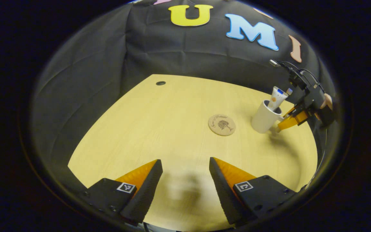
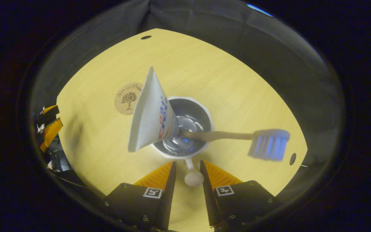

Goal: Put the toothbrush and toothpaste on the desktop into the cup, then pick up the cup and place it on the coaster on the desktop.

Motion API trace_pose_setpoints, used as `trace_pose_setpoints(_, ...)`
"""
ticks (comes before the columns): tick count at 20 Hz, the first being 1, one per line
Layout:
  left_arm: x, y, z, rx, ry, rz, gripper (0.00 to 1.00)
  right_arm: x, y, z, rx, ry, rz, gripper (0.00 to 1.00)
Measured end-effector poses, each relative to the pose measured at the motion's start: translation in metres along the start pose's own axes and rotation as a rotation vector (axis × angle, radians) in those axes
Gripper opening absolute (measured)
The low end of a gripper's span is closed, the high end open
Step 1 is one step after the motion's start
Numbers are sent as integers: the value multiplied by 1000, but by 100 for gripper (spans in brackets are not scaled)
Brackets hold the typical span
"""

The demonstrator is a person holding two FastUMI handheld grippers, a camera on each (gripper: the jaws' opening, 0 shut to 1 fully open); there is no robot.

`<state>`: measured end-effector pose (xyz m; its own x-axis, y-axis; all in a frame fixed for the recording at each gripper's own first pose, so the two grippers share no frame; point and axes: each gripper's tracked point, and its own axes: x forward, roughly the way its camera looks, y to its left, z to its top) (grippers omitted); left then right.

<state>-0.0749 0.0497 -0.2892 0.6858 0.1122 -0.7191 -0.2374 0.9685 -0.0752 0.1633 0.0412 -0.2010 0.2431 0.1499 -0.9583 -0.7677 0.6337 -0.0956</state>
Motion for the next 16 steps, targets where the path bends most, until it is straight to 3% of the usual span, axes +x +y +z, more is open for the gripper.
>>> trace_pose_setpoints(1, 0, 4, -3, -11, 3, 12, 96, 2, 0, 1, -6, 9, 1, 45)
trace_pose_setpoints(5, -4, 24, -12, -57, 13, 53, 96, 13, -2, -8, -17, 41, -6, 45)
trace_pose_setpoints(7, -5, 27, -13, -71, 14, 64, 96, 4, -3, 0, -10, 44, 0, 28)
trace_pose_setpoints(16, -7, 9, -8, -41, 7, 43, 96, 2, 4, 7, 11, -54, 0, 15)
